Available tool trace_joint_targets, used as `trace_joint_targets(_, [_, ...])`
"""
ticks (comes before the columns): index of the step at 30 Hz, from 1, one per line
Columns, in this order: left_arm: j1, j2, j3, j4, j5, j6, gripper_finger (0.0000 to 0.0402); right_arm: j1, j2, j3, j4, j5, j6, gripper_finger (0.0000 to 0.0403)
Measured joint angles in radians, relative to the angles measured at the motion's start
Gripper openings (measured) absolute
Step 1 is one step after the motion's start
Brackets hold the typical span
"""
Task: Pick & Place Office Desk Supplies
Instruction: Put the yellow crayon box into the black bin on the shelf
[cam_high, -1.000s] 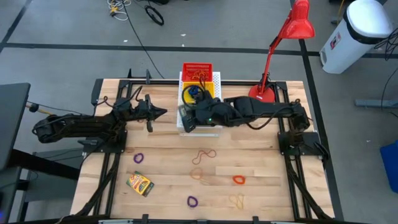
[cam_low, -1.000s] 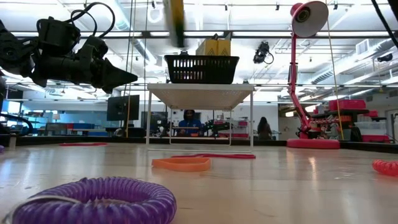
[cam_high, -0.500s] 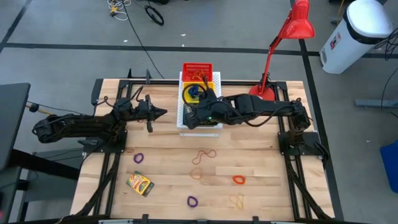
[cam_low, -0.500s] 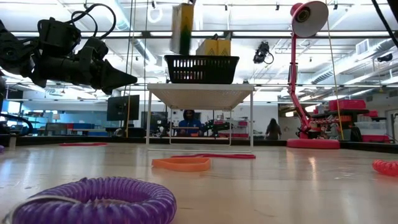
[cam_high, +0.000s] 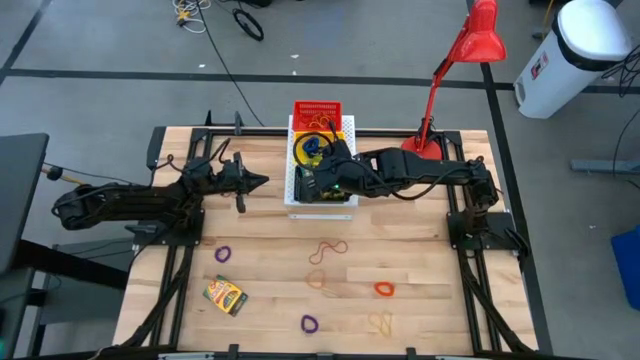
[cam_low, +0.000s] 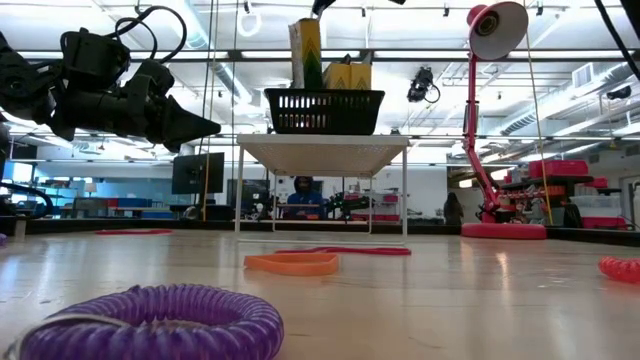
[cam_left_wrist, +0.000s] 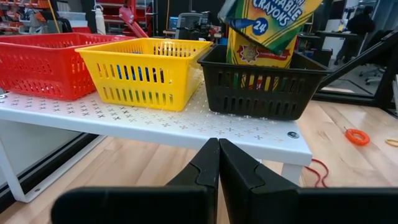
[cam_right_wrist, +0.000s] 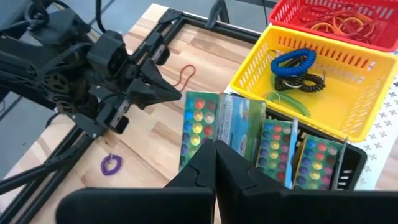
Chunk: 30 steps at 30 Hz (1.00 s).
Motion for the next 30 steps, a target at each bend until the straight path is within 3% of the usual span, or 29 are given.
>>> trace_joint_targets(18, [0.000,0.000,0.000,0.000,0.000,-0.001,0.0013,-0.041,0.037,-0.001,-0.060,-0.057,0.048,0.0008])
trace_joint_targets(30, [0.000,0.000,0.000,-0.001,0.000,-0.001,0.0013,-0.053,0.052,0.000,-0.062,-0.030,-0.035,0.0054])
